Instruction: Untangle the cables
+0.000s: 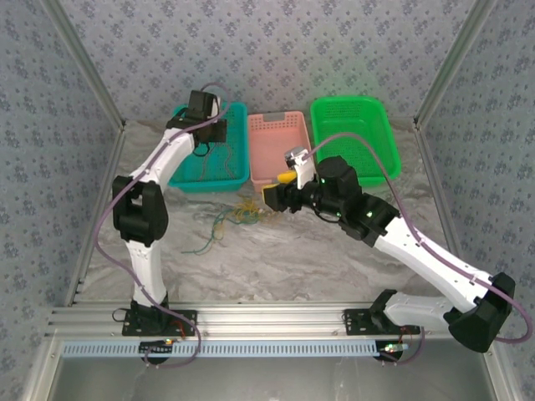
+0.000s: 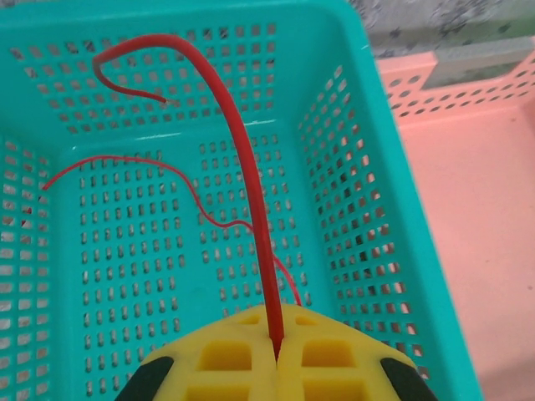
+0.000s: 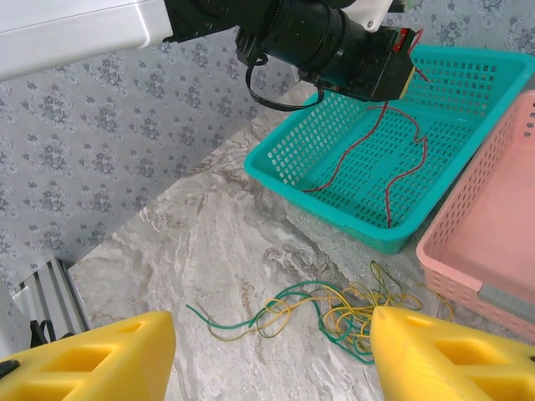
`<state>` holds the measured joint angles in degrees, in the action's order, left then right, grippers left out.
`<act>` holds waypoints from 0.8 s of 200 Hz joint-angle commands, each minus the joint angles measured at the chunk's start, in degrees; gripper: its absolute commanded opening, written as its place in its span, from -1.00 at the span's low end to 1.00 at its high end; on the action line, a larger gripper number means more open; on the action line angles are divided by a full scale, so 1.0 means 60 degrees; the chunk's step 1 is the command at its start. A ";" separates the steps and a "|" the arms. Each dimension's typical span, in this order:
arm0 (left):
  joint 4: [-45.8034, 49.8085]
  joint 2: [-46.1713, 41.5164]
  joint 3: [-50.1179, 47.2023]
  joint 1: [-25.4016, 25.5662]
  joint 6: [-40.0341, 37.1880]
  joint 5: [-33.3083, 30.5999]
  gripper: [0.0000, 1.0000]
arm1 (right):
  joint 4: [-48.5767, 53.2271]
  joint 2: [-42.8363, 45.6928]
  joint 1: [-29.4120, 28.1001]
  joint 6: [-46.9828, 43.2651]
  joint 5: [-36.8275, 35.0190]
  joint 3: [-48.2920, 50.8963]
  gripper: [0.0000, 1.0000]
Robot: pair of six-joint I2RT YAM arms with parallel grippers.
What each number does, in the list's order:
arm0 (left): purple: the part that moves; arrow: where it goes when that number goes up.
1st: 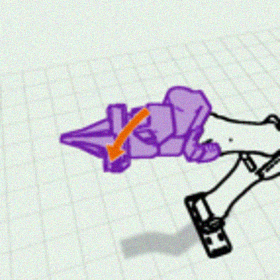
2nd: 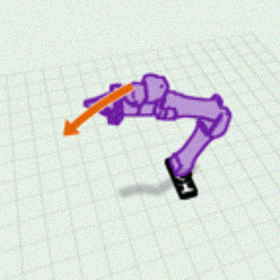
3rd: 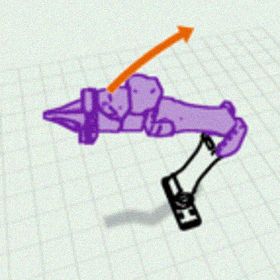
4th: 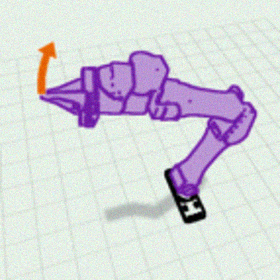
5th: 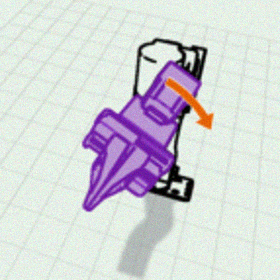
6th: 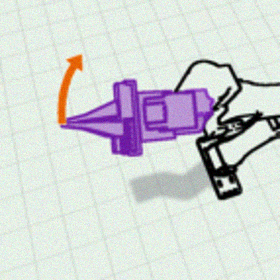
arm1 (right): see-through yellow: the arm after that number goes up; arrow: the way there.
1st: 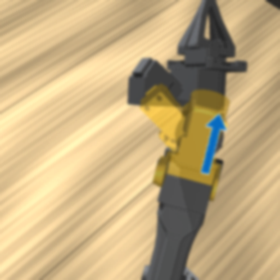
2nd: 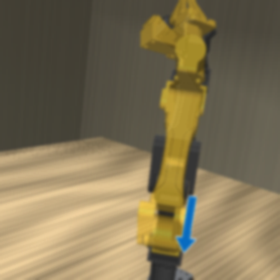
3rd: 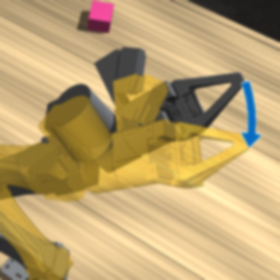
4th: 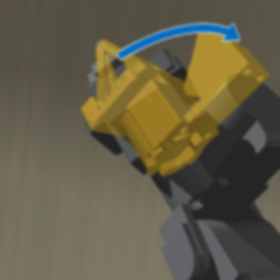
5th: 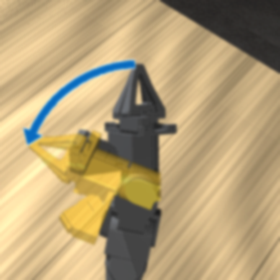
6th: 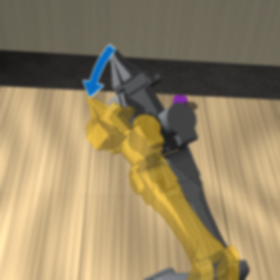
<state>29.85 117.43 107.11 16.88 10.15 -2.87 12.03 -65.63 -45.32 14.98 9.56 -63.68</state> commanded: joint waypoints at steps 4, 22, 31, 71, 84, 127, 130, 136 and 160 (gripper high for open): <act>0.0135 0.0270 0.0208 0.0057 0.0252 -0.0430 -1.00 | -0.0146 0.0131 -0.0074 0.0050 -0.0203 0.0051 0.30; 0.0291 0.0504 0.0382 0.0057 0.0325 -0.0396 -1.00 | -0.0108 0.0138 -0.0078 0.0063 -0.0185 0.0092 0.30; 0.0531 0.0645 0.0624 0.0057 0.0364 -0.0351 -1.00 | -0.0092 0.0127 -0.0065 0.0080 -0.0207 0.0111 0.31; 0.1234 0.0713 0.1294 0.0099 0.0613 -0.0387 -0.61 | -0.0066 0.0127 -0.0043 0.0149 -0.0390 0.0209 0.31; 0.1216 0.0498 0.1176 0.0116 0.0738 -0.0427 -0.31 | -0.0058 0.0085 0.0002 0.0204 -0.0421 0.0256 0.31; 0.0638 -0.0458 0.0130 0.0215 0.1712 -0.0388 0.14 | -0.0067 0.0073 0.0038 0.0552 -0.0646 0.0592 0.31; 0.0565 -0.0556 0.0022 0.0254 0.1778 -0.0422 0.18 | -0.0079 0.0080 0.0039 0.0588 -0.0666 0.0614 0.31; 0.0423 -0.0776 -0.0234 0.0323 0.1932 -0.0504 0.22 | -0.0094 0.0090 0.0039 0.0636 -0.0731 0.0650 0.31; 0.0209 -0.1692 -0.1116 0.0647 0.2432 -0.0738 0.27 | -0.0216 0.0058 0.0079 0.0837 -0.0946 0.0854 0.32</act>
<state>33.58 114.74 103.85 18.65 20.29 -5.48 11.97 -65.63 -45.25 17.74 6.20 -59.55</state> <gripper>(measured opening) 0.627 0.659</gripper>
